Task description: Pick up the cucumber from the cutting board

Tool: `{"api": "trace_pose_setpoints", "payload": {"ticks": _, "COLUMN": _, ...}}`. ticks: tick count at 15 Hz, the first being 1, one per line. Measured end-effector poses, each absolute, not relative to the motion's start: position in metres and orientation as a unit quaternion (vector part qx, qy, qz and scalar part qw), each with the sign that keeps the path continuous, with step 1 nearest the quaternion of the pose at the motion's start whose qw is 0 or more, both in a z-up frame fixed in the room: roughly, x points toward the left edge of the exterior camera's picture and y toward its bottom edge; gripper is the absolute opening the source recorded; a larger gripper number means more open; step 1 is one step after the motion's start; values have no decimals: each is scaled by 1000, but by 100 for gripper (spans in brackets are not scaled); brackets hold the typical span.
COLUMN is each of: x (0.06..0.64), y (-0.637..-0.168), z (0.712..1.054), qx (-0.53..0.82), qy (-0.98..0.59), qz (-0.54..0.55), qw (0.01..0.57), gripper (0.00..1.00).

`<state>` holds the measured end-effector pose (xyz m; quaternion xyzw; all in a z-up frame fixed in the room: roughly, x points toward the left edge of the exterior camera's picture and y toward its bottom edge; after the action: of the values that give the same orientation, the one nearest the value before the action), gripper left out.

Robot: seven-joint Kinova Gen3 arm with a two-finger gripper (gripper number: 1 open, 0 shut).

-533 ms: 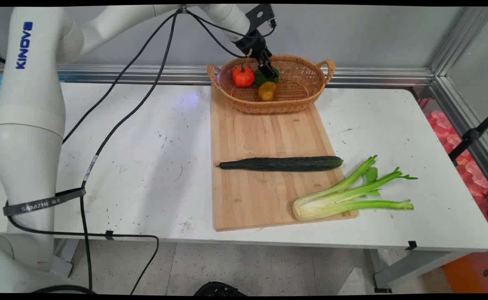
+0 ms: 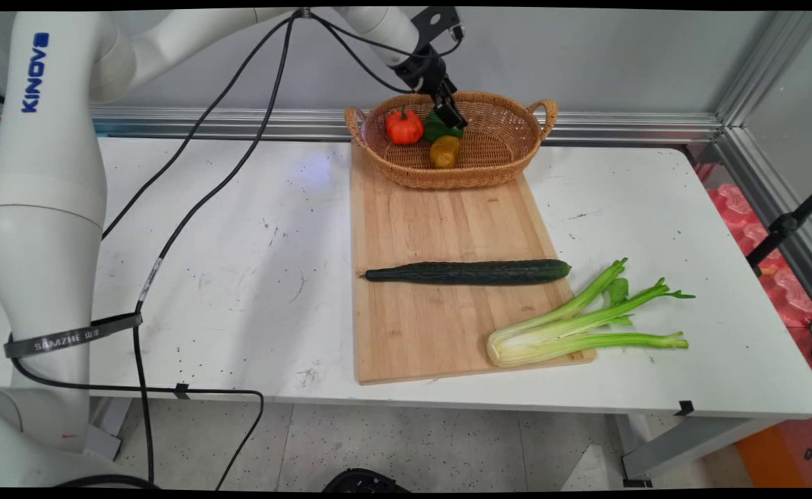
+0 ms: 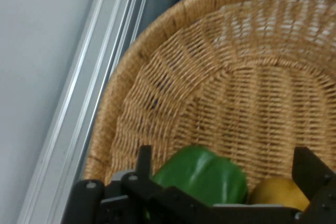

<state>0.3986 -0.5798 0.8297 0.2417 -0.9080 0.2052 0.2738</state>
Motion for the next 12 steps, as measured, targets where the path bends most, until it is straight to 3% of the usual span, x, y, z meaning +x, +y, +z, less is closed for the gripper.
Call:
{"api": "trace_pose_setpoints", "payload": {"ticks": 6, "x": 375, "y": -558, "z": 857, "qx": 240, "qy": -906, "qz": 202, "qw": 283, "gripper": 100}}
{"api": "trace_pose_setpoints", "payload": {"ticks": 12, "x": 336, "y": -508, "z": 897, "qx": 234, "qy": -910, "qz": 177, "qw": 294, "gripper": 100}}
